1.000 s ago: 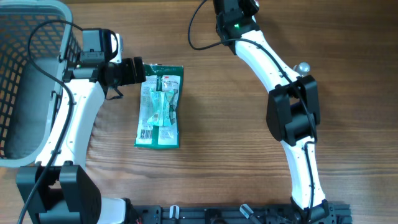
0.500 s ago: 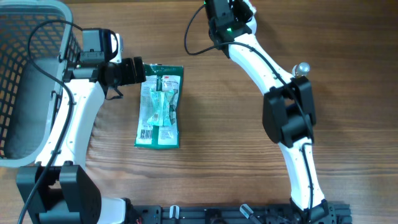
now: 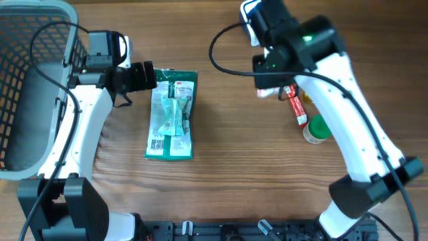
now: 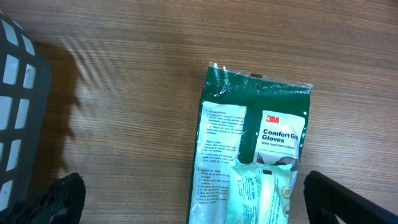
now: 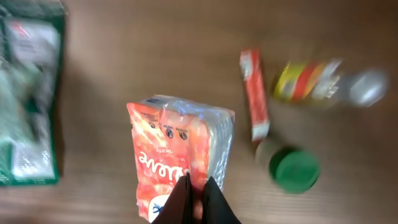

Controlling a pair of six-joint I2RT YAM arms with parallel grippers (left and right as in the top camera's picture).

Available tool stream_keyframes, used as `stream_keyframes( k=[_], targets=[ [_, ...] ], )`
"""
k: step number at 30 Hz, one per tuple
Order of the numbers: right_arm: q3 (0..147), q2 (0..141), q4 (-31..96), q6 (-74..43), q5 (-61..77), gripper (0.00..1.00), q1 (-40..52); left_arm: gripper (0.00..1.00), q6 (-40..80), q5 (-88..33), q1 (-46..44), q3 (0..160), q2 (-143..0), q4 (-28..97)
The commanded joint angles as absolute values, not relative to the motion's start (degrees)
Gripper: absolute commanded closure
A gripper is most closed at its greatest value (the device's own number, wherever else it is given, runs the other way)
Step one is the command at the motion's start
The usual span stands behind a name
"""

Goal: Scan the item barcode
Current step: 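Bring the tissue pack down and set it on the table, release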

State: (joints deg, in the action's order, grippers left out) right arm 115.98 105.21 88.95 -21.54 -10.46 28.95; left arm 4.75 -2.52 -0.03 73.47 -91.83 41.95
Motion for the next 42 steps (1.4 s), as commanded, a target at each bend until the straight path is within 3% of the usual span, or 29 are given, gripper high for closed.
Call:
stream_keyframes(
  k=[1,14,31,38,39,42],
  targets=[
    [109.4,106.7,89.9,-25.5,-7.2,0.95,28.9,0.0,3.8,-3.0,0.2,73.8,-91.6,41.8],
    [80.7,106.7,73.3,-28.7,-7.6,0.96,29.0,0.0,3.8,-3.0,0.2,73.8,-91.6,41.8],
    [78.3,106.7,69.9,-28.5,-8.1,0.9,28.9,0.0,3.8,-3.0,0.2,73.8,-91.6,41.8],
    [78.3,106.7,69.7,-28.5,-12.0,0.78,28.9,0.0,3.8,-3.0,0.2,73.8,-91.6,41.8],
    [78.3,106.7,69.4,-28.6,-12.0,0.71,29.0,0.0,3.8,-3.0,0.2,73.8,-91.6,41.8],
    [78.3,106.7,68.1,-28.6,-10.4,0.7,29.0,0.0,3.8,-3.0,0.2,73.8,-91.6,41.8]
  ],
)
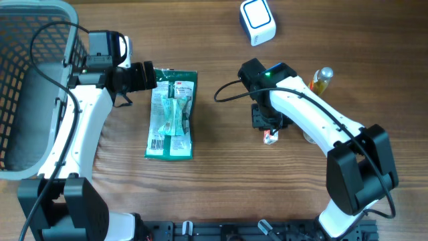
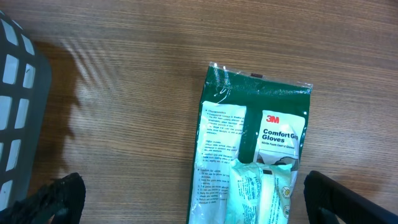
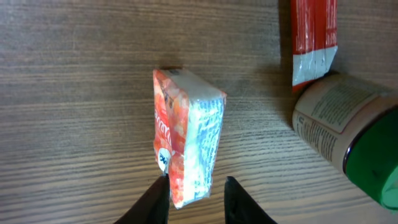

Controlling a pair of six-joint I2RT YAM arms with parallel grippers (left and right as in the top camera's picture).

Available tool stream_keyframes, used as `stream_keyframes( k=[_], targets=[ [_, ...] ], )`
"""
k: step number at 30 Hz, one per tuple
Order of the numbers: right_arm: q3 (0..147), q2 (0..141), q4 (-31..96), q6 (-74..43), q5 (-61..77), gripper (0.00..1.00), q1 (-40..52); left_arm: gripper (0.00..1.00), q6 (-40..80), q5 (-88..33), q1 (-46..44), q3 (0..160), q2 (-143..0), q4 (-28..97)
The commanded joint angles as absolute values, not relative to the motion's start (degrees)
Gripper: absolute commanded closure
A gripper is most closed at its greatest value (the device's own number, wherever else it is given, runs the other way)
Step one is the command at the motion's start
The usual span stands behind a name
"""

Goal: Scan the item barcode
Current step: 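Bring the tissue pack down and set it on the table, release, then reach the right gripper left toward the green glove pack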

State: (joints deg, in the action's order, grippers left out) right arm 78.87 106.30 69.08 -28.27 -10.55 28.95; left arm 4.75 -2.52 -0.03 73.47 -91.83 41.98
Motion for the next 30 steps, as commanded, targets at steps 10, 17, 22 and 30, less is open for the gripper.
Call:
stream_keyframes(
  k=[10,17,22,30],
  targets=[
    [74.6,106.7,60.4,-28.6,4.4,0.91,29.0,0.0,3.8,-3.0,0.2,73.8,-91.6,41.8],
    [69.8,106.7,53.2,-28.8,2.8,0.96,29.0,0.0,3.8,-3.0,0.2,73.8,-91.6,41.8],
    [69.0,106.7,57.9,-35.0,-11.0,0.96,28.8,0.0,3.8,-3.0,0.2,73.8,-91.6,41.8],
    [69.0,106.7,59.0,-34.5,-8.7,0.95,27.6,0.0,3.8,-3.0,0.2,73.8,-91.6,41.8]
  ],
)
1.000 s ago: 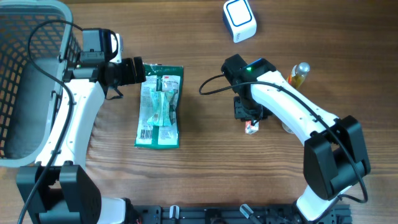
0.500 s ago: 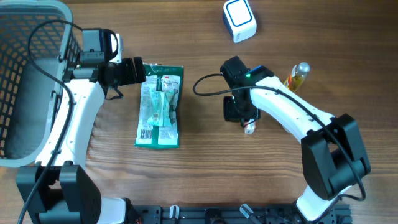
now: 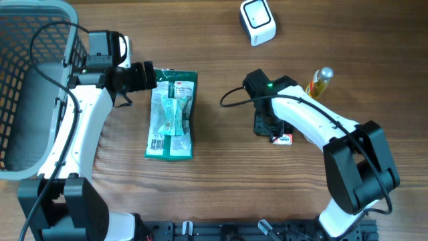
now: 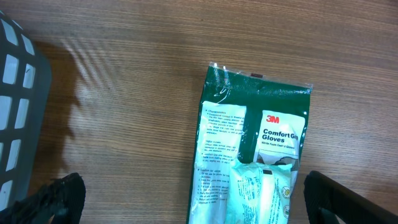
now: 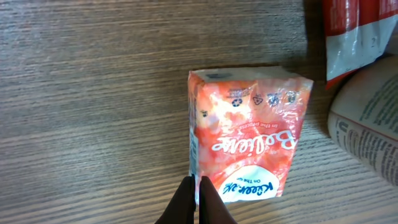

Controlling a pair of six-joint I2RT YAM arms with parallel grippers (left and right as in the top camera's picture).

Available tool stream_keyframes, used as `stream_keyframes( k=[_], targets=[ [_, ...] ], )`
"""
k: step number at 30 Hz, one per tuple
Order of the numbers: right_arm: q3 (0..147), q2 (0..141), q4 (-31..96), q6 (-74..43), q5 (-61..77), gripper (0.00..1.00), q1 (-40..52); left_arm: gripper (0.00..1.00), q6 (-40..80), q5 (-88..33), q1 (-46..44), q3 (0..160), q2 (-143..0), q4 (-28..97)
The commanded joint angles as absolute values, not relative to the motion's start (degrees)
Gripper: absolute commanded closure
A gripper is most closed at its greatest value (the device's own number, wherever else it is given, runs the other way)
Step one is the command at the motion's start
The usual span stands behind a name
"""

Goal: Scan the item barcode
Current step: 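Reach the right gripper left toward the green glove pack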

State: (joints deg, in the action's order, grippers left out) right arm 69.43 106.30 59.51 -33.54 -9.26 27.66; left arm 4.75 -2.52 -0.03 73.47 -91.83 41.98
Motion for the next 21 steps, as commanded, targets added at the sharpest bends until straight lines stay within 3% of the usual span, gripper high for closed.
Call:
stream_keyframes(
  k=[1,9,13,21],
  targets=[
    [69.0,106.7,58.9,-34.5,-8.8,0.95,27.6,0.0,3.8,-3.0,0.2,73.8,-91.6,41.8],
    [74.3,106.6,60.7,-34.2,-3.1,0.96,27.6,0.0,3.8,-3.0,0.2,73.8,-91.6,41.8],
    [74.3,106.6,54.8,-23.9,12.7,0.96,27.6,0.0,3.8,-3.0,0.2,73.8,-91.6,41.8],
    [68.5,106.6,45.1,-26.1,13.5,0.96,27.8,0.0,3.8,-3.0,0.2,73.8,-91.6,41.8]
  ],
)
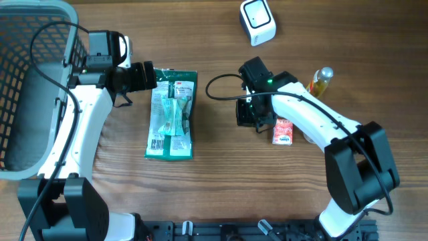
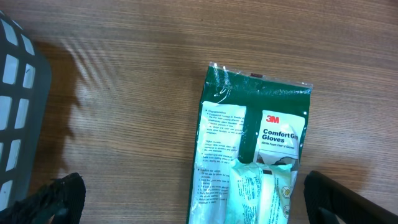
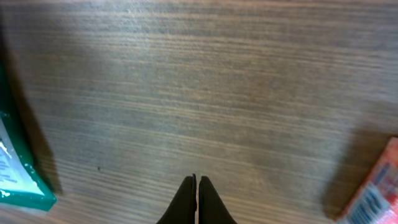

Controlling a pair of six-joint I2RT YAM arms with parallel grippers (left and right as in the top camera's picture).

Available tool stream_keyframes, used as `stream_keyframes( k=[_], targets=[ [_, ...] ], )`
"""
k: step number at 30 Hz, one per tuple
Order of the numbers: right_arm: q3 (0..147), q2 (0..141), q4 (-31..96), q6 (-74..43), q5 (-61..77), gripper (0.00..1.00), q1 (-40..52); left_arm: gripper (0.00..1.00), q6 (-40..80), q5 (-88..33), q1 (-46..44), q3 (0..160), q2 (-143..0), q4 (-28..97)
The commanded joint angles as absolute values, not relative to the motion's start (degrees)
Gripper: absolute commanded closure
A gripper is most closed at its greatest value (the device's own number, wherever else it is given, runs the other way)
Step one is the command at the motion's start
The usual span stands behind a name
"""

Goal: Scan the item barcode
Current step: 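Reach the right gripper left toward the green glove pack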

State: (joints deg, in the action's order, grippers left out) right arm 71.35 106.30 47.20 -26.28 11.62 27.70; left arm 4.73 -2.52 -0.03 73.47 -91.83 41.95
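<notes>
The orange tissue packet [image 1: 283, 131] lies flat on the wood, right of my right gripper [image 1: 247, 117]; its edge shows at the right of the wrist view [image 3: 377, 186]. My right gripper [image 3: 196, 198] is shut on nothing, over bare wood. The white scanner [image 1: 257, 21] stands at the back. The green 3M glove packet [image 1: 172, 114] lies left of centre. My left gripper [image 1: 148, 75] hangs open at that packet's top end, its fingers [image 2: 56, 200] wide on either side of the packet [image 2: 255, 155].
A grey mesh basket [image 1: 33, 80] fills the far left, its wall in the left wrist view [image 2: 15, 93]. A small yellow bottle [image 1: 319, 80] lies at the right behind my right arm. The glove packet's corner [image 3: 18, 183] shows at the right wrist view's left edge.
My right gripper, still shut, has moved left off the orange packet and now hangs over bare wood between the two packets. The orange packet stays flat on the table. The left arm is unchanged.
My right gripper first held the orange packet up near the scanner. Then it stood open with the packet on its edge on the table beside a red tube and a green-lidded jar. Later the packet lay flat under the shut gripper, which has now moved left.
</notes>
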Motion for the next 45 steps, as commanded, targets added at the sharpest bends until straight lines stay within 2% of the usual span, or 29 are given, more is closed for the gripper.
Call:
stream_keyframes(
  k=[1,8,10,14,19,24,26,29,31,34,37,39,41,45],
  targets=[
    [67.7,106.6,44.0,-26.3,13.4,0.96,27.8,0.0,3.8,-3.0,0.2,73.8,-91.6,41.8],
    [63.3,106.6,38.3,-27.2,12.6,0.96,27.8,0.0,3.8,-3.0,0.2,73.8,-91.6,41.8],
    [63.3,106.6,38.2,-27.1,12.6,0.9,27.8,0.0,3.8,-3.0,0.2,73.8,-91.6,41.8],
    [63.3,106.6,38.5,-27.3,12.2,0.96,27.7,0.0,3.8,-3.0,0.2,73.8,-91.6,41.8],
    [63.3,106.6,44.1,-34.8,0.1,0.96,27.7,0.0,3.8,-3.0,0.2,73.8,-91.6,41.8],
    [63.3,106.6,47.5,-35.0,-7.0,0.96,27.6,0.0,3.8,-3.0,0.2,73.8,-91.6,41.8],
    [63.3,106.6,50.0,-35.2,-10.7,0.91,26.9,0.0,3.8,-3.0,0.2,73.8,-91.6,41.8],
    [63.3,106.6,51.7,-36.4,-12.0,0.92,25.4,0.0,3.8,-3.0,0.2,73.8,-91.6,41.8],
    [63.3,106.6,51.7,-35.9,-9.2,0.96,24.6,0.0,3.8,-3.0,0.2,73.8,-91.6,41.8],
    [64.1,106.6,51.0,-34.9,-3.0,0.96,24.6,0.0,3.8,-3.0,0.2,73.8,-91.6,41.8],
    [65.3,106.6,46.9,-31.3,14.2,0.95,24.6,0.0,3.8,-3.0,0.2,73.8,-91.6,41.8],
    [65.2,106.6,44.8,-31.2,18.7,0.94,24.8,0.0,3.8,-3.0,0.2,73.8,-91.6,41.8],
    [65.2,106.6,42.7,-31.5,21.9,0.88,25.2,0.0,3.8,-3.0,0.2,73.8,-91.6,41.8],
    [65.2,106.6,38.9,-32.9,24.1,0.83,27.5,0.0,3.8,-3.0,0.2,73.8,-91.6,41.8]
  ],
)
